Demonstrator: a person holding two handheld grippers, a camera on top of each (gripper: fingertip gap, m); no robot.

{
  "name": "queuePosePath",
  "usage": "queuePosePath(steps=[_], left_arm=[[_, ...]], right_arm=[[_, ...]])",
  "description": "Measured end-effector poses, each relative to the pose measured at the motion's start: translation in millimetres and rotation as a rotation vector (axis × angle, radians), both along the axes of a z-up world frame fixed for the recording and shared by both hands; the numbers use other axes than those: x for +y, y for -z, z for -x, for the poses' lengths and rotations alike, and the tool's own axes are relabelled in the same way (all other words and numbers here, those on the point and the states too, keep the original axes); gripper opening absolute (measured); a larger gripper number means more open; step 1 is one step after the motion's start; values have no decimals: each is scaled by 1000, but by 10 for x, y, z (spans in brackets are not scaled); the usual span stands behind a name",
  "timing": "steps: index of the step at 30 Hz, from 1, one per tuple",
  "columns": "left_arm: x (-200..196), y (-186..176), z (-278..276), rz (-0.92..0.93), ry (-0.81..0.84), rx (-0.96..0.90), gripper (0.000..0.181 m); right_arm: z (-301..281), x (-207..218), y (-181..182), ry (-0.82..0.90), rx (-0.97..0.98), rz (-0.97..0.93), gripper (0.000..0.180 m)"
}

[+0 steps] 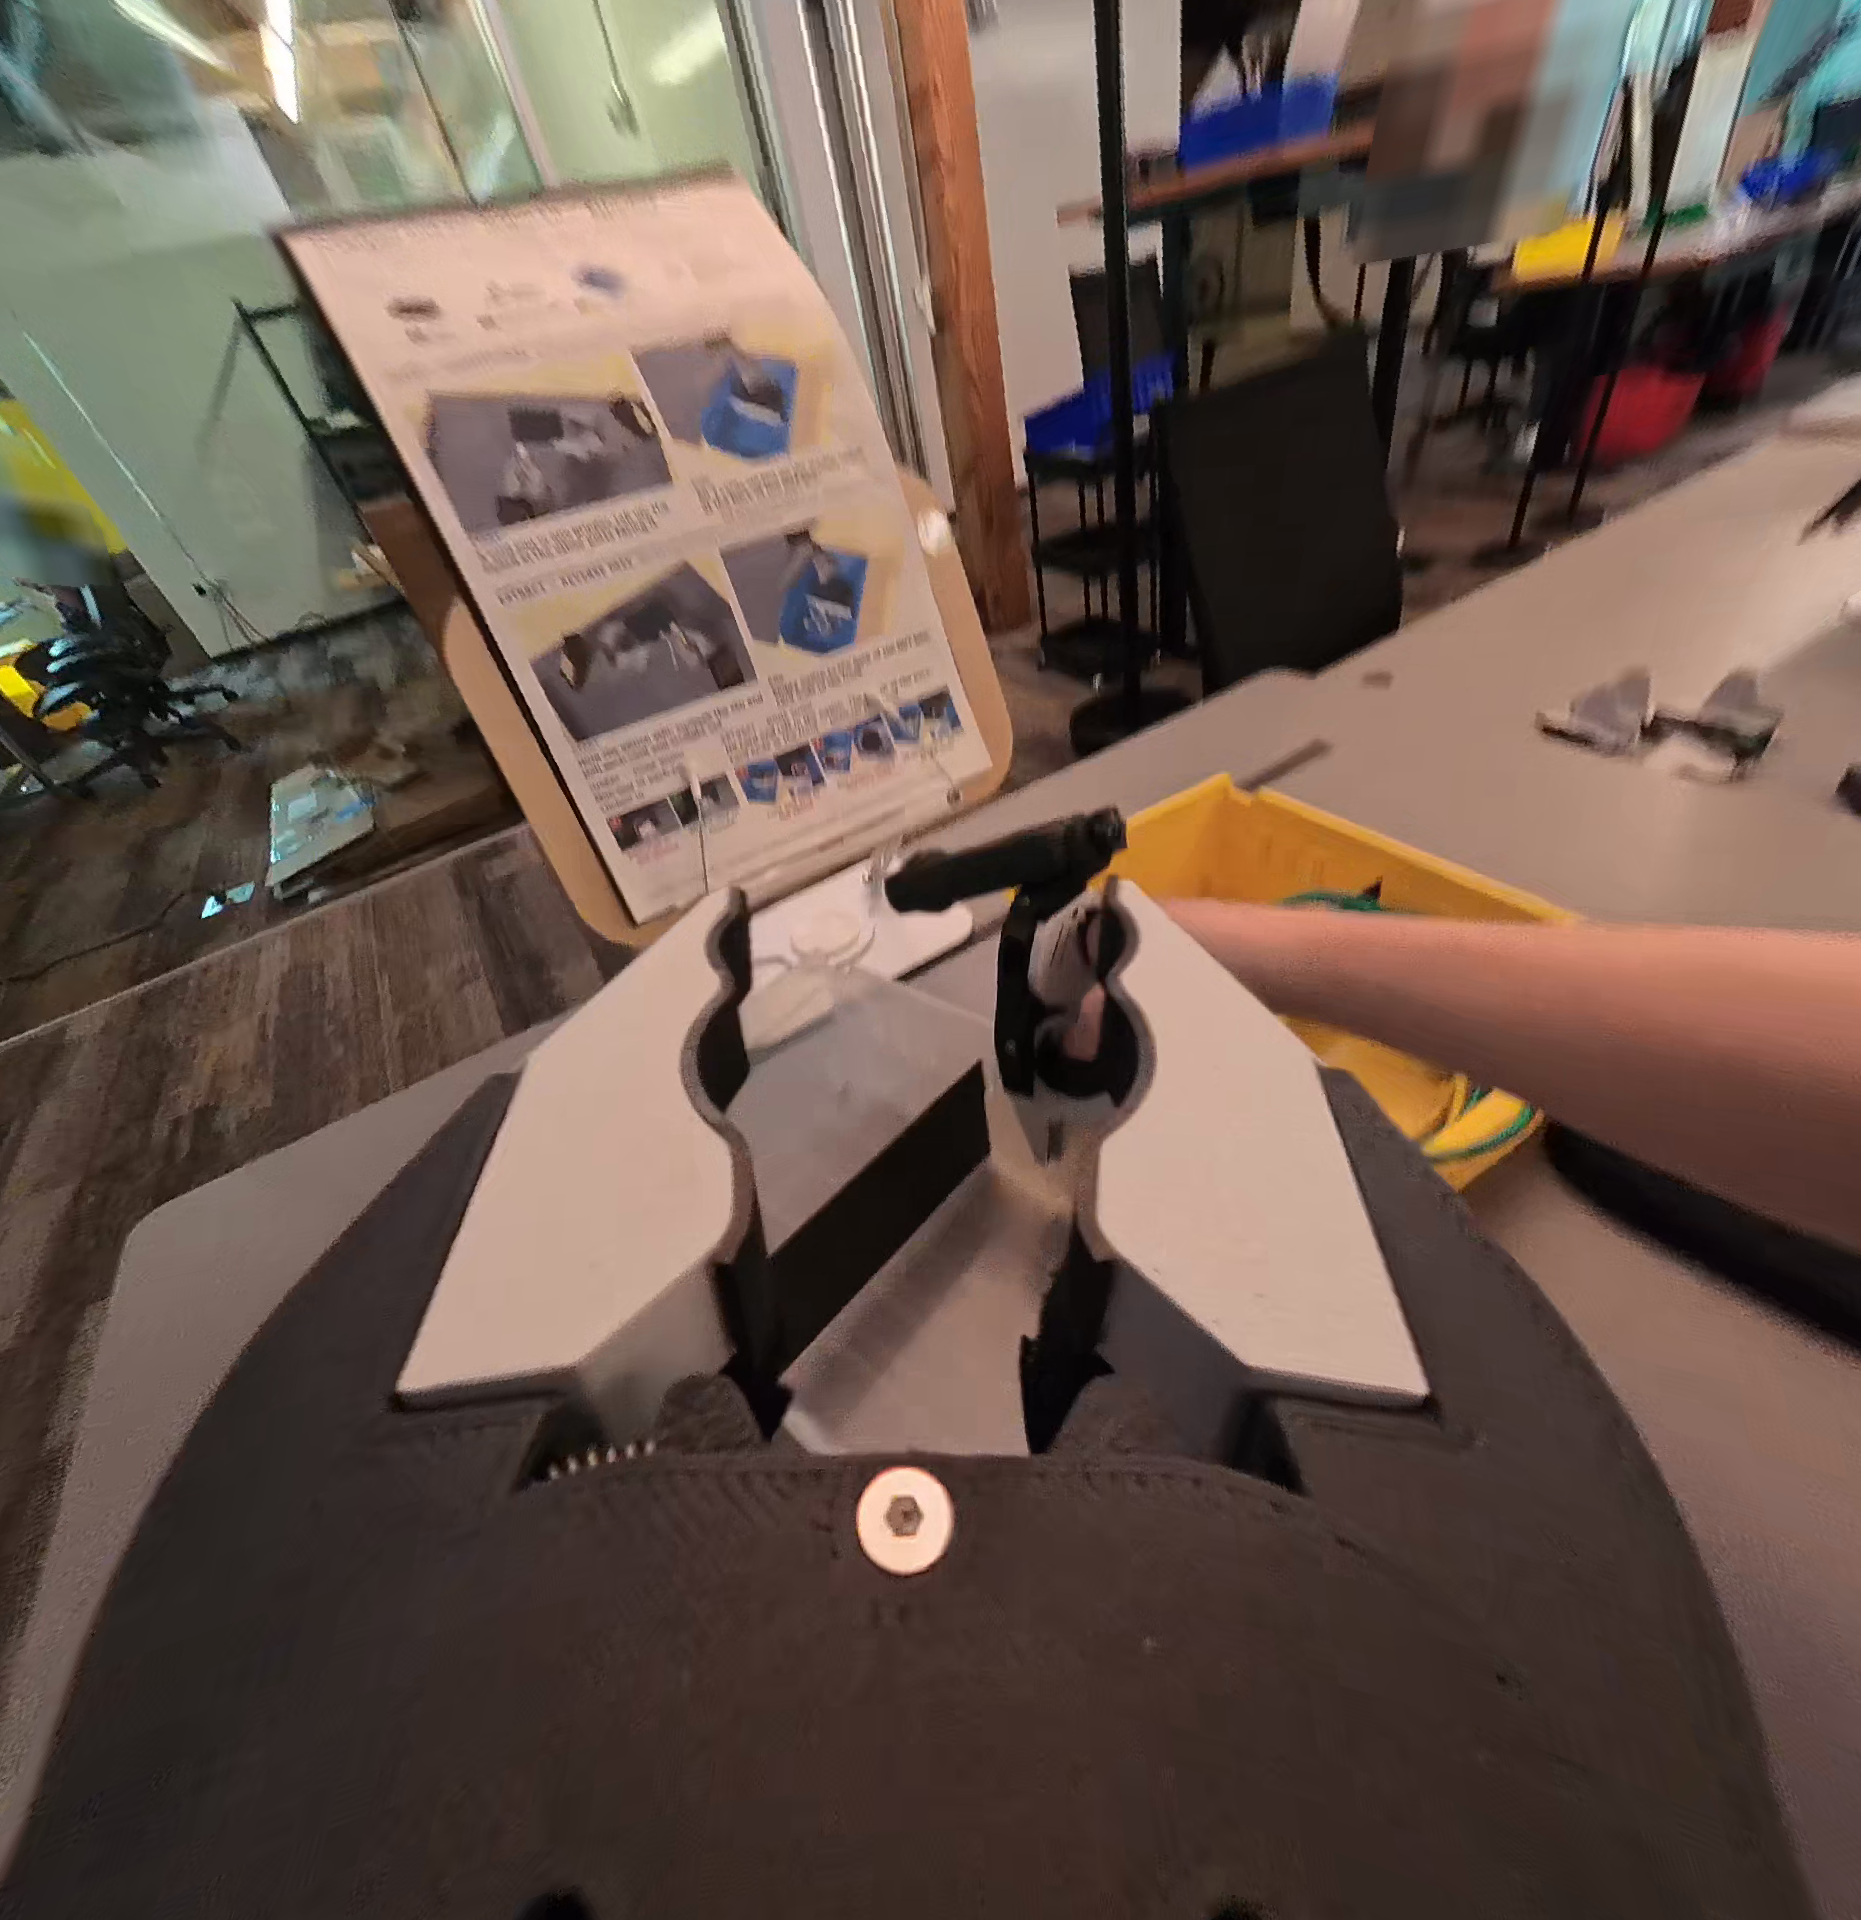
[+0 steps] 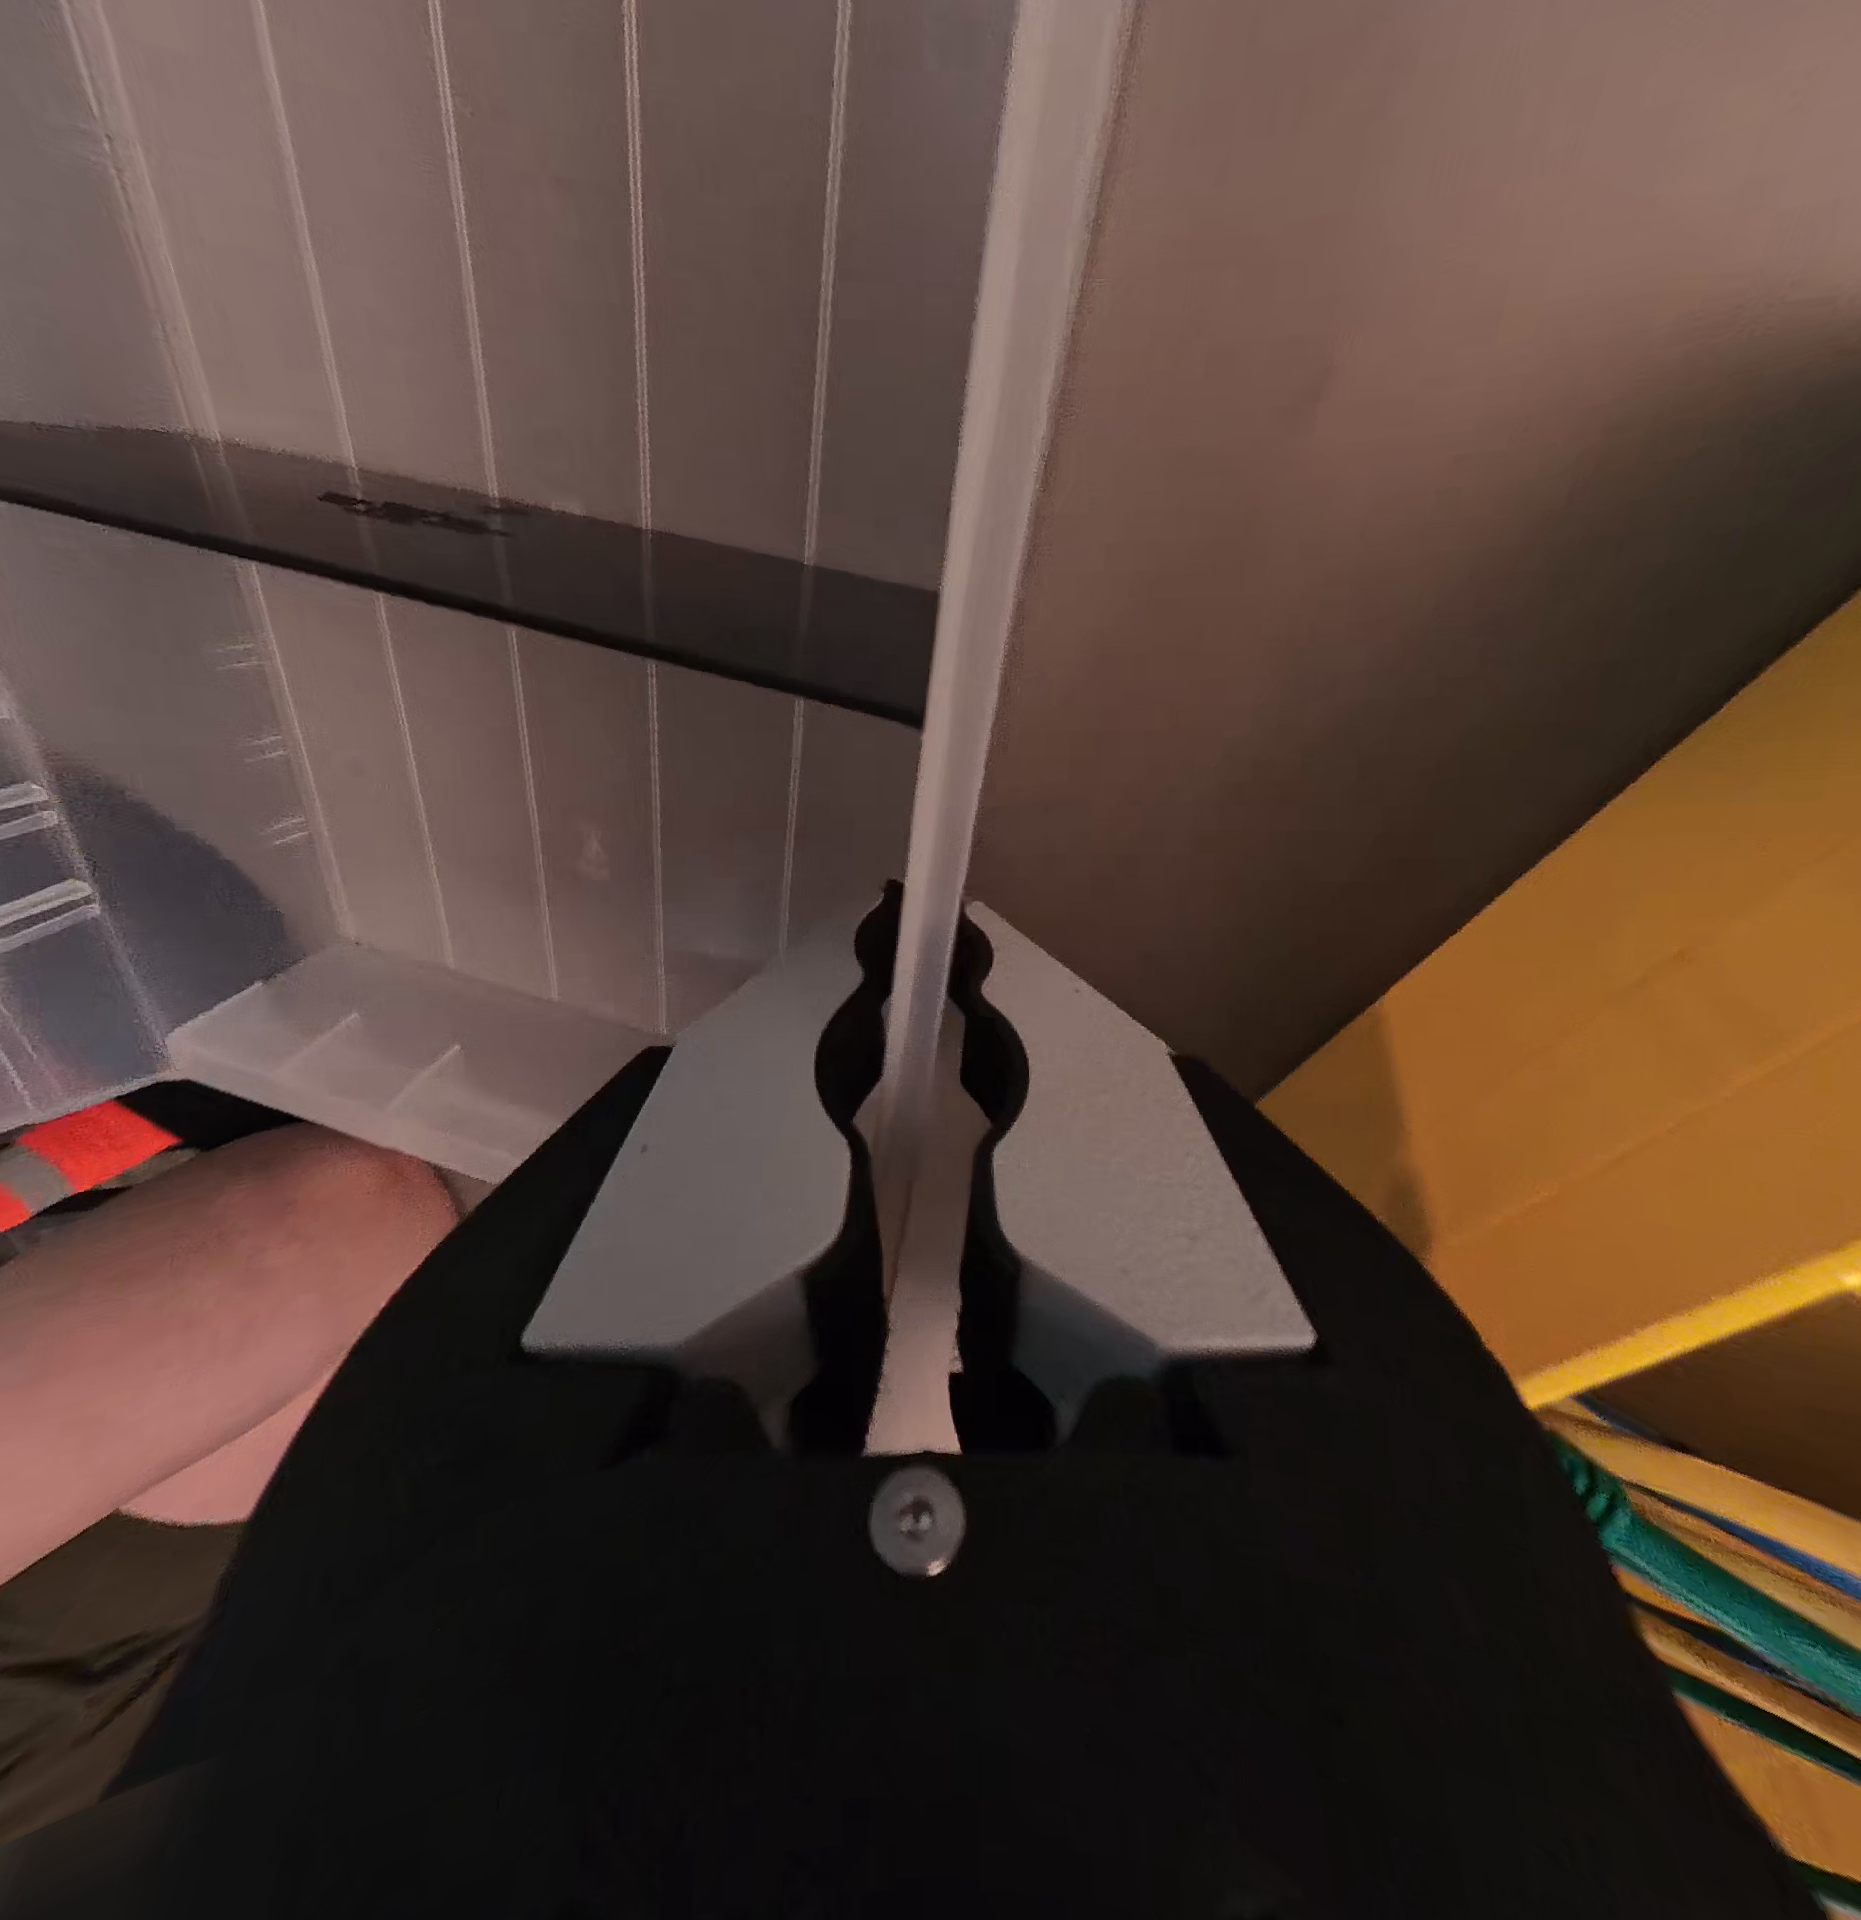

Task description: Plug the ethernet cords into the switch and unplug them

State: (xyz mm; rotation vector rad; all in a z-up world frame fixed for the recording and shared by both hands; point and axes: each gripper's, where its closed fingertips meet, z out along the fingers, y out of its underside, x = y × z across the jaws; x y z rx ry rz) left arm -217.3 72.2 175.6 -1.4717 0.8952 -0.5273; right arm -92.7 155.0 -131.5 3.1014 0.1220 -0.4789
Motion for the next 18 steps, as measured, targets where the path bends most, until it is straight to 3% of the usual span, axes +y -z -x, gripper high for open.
queuePosePath(steps=[3,8,12,14,18], left_arm=[[-79,-331,175,-45,-28,-207,77],[-409,-871,663,-184,7,-609,75],[-353,-922,935,-207,-69,-685,97],[-157,-896,1047,-173,-107,-715,97],[397,-592,848,49,-91,-637,109]], right_arm=[[81,-44,-212,-18,69,22,4],[-70,-46,-905,-75,133,-77,3],[-646,-181,-1565,-10,156,-177,2],[-1074,-327,-1839,56,157,-227,2],[-2112,-814,-2113,242,103,-272,2]])
